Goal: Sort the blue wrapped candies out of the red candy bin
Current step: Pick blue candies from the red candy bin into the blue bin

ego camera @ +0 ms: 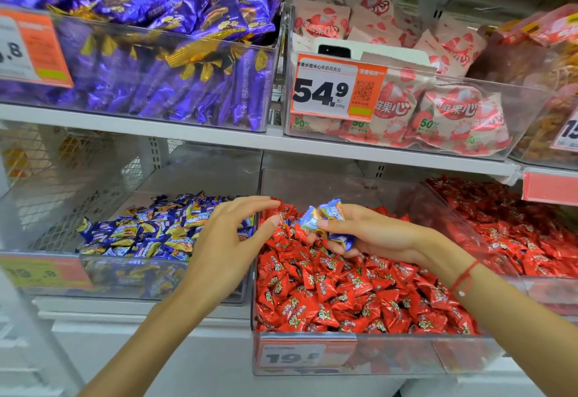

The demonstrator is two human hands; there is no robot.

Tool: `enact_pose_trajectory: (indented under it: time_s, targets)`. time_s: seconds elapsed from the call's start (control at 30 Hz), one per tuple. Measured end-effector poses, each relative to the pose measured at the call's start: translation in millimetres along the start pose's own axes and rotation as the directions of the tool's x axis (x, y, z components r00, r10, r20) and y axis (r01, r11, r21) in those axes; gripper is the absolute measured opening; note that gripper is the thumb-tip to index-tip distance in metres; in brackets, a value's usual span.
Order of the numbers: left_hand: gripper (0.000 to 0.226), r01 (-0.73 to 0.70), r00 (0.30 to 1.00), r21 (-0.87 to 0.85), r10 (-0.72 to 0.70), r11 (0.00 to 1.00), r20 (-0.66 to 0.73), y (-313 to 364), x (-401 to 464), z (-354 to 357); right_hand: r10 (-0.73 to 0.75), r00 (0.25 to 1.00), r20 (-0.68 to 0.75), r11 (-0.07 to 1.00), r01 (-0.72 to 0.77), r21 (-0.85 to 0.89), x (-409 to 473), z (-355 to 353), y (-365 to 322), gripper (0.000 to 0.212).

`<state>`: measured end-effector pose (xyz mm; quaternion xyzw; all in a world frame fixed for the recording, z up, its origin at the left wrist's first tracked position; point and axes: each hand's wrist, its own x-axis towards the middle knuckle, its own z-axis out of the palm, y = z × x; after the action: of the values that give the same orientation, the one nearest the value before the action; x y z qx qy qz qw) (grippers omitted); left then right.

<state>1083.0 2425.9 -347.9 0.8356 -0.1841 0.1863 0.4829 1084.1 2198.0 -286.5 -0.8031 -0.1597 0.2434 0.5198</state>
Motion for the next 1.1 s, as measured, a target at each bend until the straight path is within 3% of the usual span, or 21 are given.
enact_pose_trajectory:
  time_s: [0.07,0.17,0.3,0.37,0.43,0.5,0.57,0.63,0.73,0.8,0.93,1.03,1.1]
  targets:
    - [0.032,-0.007,1.0,-0.042,0.007,0.999,-0.004,8.5,2.1,1.3,-0.045,0.998,0.038,0.999,0.045,0.025,7.2,13.3,-15.1,0.022]
    - [0.021,0.023,0.995,-0.167,-0.038,0.986,-0.088,16.8,2.4,-0.5,-0.126,0.992,0.021,0.991,0.125,0.042,25.4,31.1,-29.3,0.012]
    - [0.013,0.037,0.951,-0.284,-0.121,0.958,-0.284,7.6,5.0,-22.0,-0.238,0.949,-0.205,0.97,0.242,-0.006,61.6,54.2,-40.8,0.011]
    - [0.016,0.034,0.932,-0.25,-0.121,0.968,-0.34,-2.0,7.2,-35.5,-0.344,0.892,-0.293,0.934,0.294,-0.203,83.0,65.8,-46.3,0.015]
    - [0.018,0.062,0.921,-0.164,-0.12,0.985,-0.369,-14.9,9.4,-47.5,-0.406,0.868,-0.285,0.867,0.268,-0.419,101.0,76.3,-50.2,0.031]
    - [0.019,0.138,0.926,-0.076,-0.156,0.988,-0.344,-30.4,10.9,-56.9,-0.351,0.913,-0.209,0.84,0.209,-0.501,109.6,82.2,-49.5,0.056]
    - [0.021,0.232,0.94,0.026,-0.217,0.972,-0.263,-43.1,10.6,-61.8,-0.311,0.936,-0.162,0.832,0.186,-0.523,107.6,82.8,-43.1,0.068]
    - [0.028,0.259,0.947,0.094,-0.234,0.961,-0.219,-45.6,7.5,-59.7,-0.377,0.904,-0.2,0.797,0.207,-0.567,98.0,74.5,-32.7,0.058]
    - [0.025,0.168,0.967,0.074,-0.15,0.983,-0.207,-30.5,4.7,-44.9,-0.477,0.807,-0.348,0.786,0.214,-0.581,77.9,48.5,-14.3,0.033]
    - [0.029,0.111,0.987,0.056,-0.104,0.992,-0.123,-20.3,3.9,-28.6,-0.445,0.782,-0.436,0.805,0.136,-0.577,69.7,21.8,2.2,0.027]
    - [0.048,0.074,0.996,-0.045,-0.072,0.996,0.057,-23.7,1.9,2.3,-0.275,0.802,-0.531,0.826,-0.086,-0.558,70.9,-22.7,32.9,0.026]
    - [0.043,0.09,0.996,-0.189,-0.085,0.978,0.038,-30.6,-0.6,13.2,-0.228,0.832,-0.506,0.847,-0.087,-0.525,78.3,-24.0,58.0,0.023]
    - [0.041,0.085,0.996,-0.199,-0.087,0.976,-0.002,-29.7,-0.1,15.7,-0.194,0.897,-0.398,0.806,-0.085,-0.586,83.0,-15.9,72.8,0.029]
